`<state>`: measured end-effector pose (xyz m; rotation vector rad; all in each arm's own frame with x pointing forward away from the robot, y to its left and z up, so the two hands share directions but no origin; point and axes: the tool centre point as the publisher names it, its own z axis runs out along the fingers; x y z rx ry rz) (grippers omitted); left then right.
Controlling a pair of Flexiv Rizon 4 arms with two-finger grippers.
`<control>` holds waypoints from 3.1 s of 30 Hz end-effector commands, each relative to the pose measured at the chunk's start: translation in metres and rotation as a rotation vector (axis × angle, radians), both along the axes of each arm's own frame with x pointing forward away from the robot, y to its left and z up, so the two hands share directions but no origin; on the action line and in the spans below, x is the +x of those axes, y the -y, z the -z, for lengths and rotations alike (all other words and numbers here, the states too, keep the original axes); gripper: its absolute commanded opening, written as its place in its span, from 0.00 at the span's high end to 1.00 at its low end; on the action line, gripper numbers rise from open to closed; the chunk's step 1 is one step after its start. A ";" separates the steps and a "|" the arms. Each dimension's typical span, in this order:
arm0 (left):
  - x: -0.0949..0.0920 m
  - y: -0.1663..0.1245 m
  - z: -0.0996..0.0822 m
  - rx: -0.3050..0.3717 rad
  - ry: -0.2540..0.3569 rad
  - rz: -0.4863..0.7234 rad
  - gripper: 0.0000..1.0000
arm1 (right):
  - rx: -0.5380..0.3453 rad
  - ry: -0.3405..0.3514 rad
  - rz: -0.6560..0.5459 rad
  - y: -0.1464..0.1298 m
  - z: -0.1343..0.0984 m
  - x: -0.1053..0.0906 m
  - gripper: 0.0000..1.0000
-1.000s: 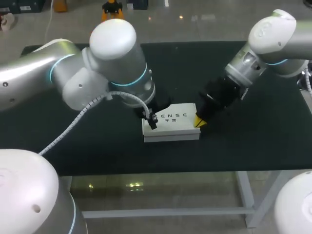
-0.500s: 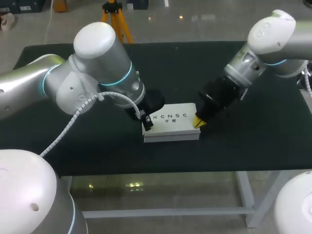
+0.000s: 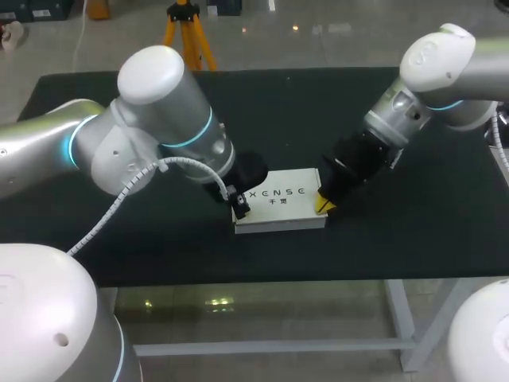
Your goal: Assemble the packaging by folding the flat box into shape, placing the metal phone stand inside, and closing the box properly
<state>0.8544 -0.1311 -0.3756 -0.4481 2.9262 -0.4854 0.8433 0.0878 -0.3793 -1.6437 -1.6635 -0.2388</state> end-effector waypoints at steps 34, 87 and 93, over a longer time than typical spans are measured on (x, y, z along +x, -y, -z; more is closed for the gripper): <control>-0.020 0.012 -0.019 -0.029 0.082 0.005 0.74 | 0.017 0.082 0.006 0.002 -0.015 0.007 1.00; -0.105 0.098 -0.031 0.029 -0.170 -0.876 0.00 | 0.130 1.156 -0.251 0.118 -0.098 0.097 0.00; -0.105 0.106 -0.011 0.033 -0.206 -0.953 0.00 | 0.072 1.204 -0.346 0.121 -0.092 0.104 0.00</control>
